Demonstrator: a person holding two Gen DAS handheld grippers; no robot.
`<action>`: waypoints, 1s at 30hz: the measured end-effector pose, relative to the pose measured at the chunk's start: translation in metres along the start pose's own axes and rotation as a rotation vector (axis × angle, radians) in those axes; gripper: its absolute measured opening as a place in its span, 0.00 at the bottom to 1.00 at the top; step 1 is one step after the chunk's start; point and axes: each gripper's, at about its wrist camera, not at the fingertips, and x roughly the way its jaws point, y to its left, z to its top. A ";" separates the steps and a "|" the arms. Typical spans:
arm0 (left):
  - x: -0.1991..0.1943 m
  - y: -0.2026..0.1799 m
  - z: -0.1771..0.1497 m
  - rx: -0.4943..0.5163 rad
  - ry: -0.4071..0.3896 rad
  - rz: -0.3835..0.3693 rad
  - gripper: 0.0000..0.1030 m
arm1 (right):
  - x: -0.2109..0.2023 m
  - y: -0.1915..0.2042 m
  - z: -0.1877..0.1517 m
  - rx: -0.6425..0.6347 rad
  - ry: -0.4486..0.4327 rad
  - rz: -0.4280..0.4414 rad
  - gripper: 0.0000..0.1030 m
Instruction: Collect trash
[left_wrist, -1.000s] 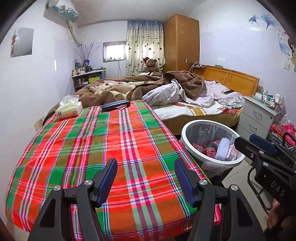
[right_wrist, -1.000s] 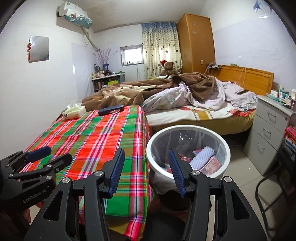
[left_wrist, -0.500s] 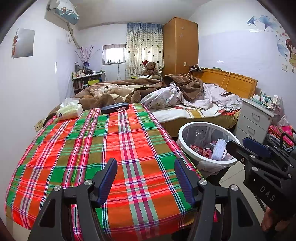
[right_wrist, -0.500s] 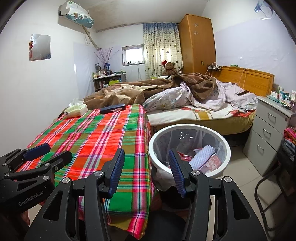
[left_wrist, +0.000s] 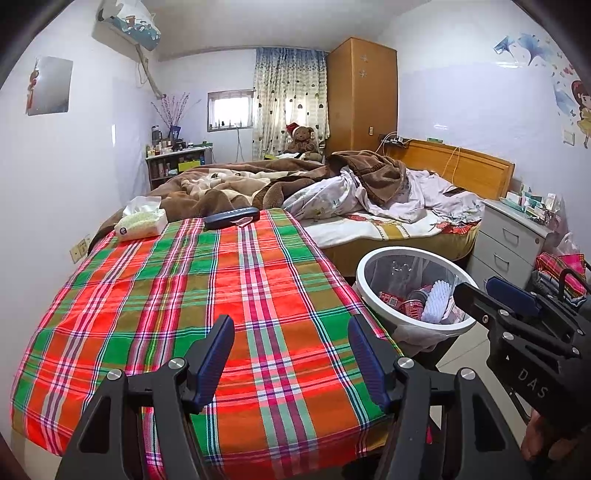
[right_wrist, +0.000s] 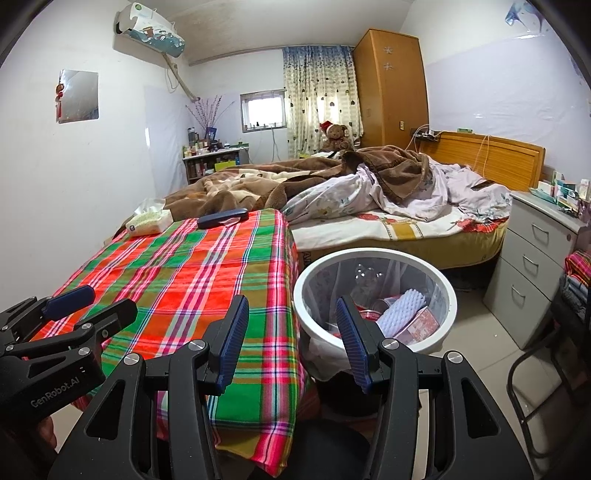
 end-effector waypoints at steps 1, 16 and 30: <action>0.000 0.000 0.000 -0.002 0.000 0.000 0.62 | 0.000 0.000 0.000 0.000 0.001 0.001 0.49; 0.000 0.001 -0.001 0.003 0.001 -0.001 0.62 | -0.001 0.001 0.001 0.003 -0.003 0.000 0.49; 0.000 0.001 -0.001 0.002 -0.001 -0.001 0.62 | 0.000 0.000 0.000 0.006 -0.004 -0.001 0.49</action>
